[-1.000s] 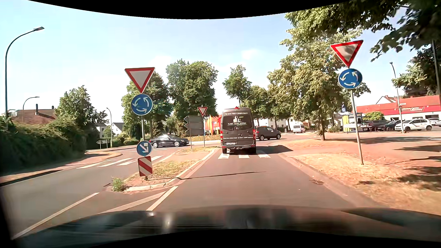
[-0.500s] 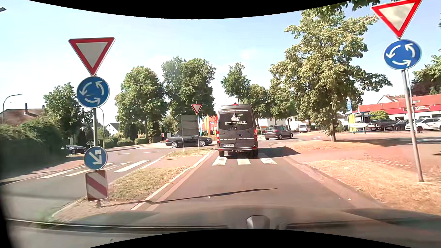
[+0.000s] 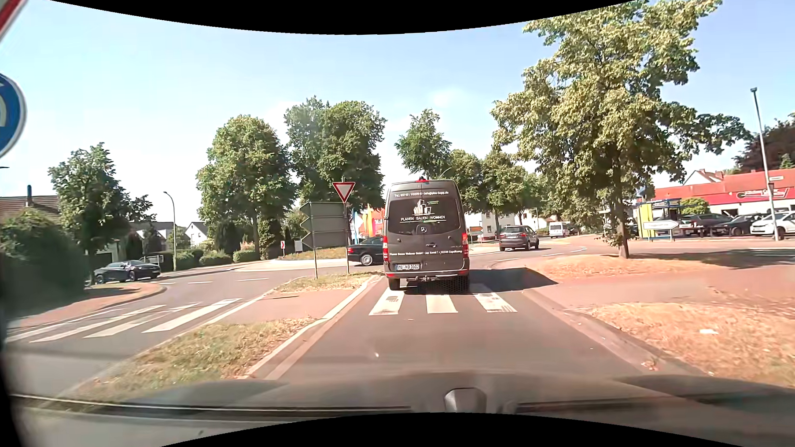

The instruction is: Follow the waypoints while adhering to traffic rules and regulations

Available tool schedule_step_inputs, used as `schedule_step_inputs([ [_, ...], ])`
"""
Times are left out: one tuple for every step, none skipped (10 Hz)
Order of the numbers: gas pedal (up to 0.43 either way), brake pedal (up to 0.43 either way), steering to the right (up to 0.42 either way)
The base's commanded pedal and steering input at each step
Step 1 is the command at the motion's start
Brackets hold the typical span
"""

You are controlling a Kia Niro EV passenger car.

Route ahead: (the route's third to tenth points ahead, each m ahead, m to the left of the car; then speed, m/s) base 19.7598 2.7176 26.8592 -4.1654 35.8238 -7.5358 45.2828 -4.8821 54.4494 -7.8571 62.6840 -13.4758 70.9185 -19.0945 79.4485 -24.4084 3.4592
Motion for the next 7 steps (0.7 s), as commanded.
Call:
schedule_step_inputs([
  [0.000, 0.006, 0.011],
  [0.000, 0.006, 0.011],
  [0.000, 0.006, 0.011],
  [0.000, 0.006, 0.012],
  [0.000, 0.006, 0.011],
  [0.000, 0.006, 0.011],
  [0.000, 0.006, 0.011],
])
